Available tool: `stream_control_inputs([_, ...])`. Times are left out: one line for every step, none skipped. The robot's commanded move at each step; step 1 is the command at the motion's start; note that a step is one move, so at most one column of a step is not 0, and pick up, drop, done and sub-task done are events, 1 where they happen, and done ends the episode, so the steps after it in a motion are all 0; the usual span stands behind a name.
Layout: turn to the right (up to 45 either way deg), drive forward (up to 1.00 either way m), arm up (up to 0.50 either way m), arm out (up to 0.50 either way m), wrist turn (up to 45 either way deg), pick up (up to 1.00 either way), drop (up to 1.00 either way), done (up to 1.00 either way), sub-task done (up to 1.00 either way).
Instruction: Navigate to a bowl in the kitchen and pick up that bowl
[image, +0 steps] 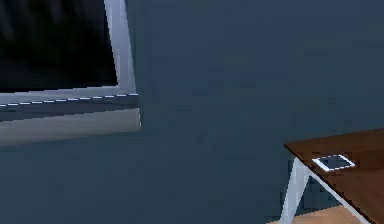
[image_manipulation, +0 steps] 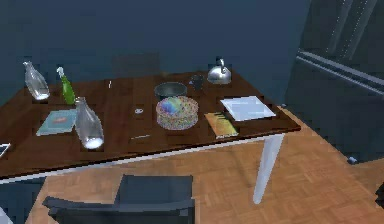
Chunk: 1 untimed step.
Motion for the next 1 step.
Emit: stream_control_inputs([3.0, 0.00, 0.00, 0.00, 0.0, 0.00, 0.00, 0.00, 0.00])
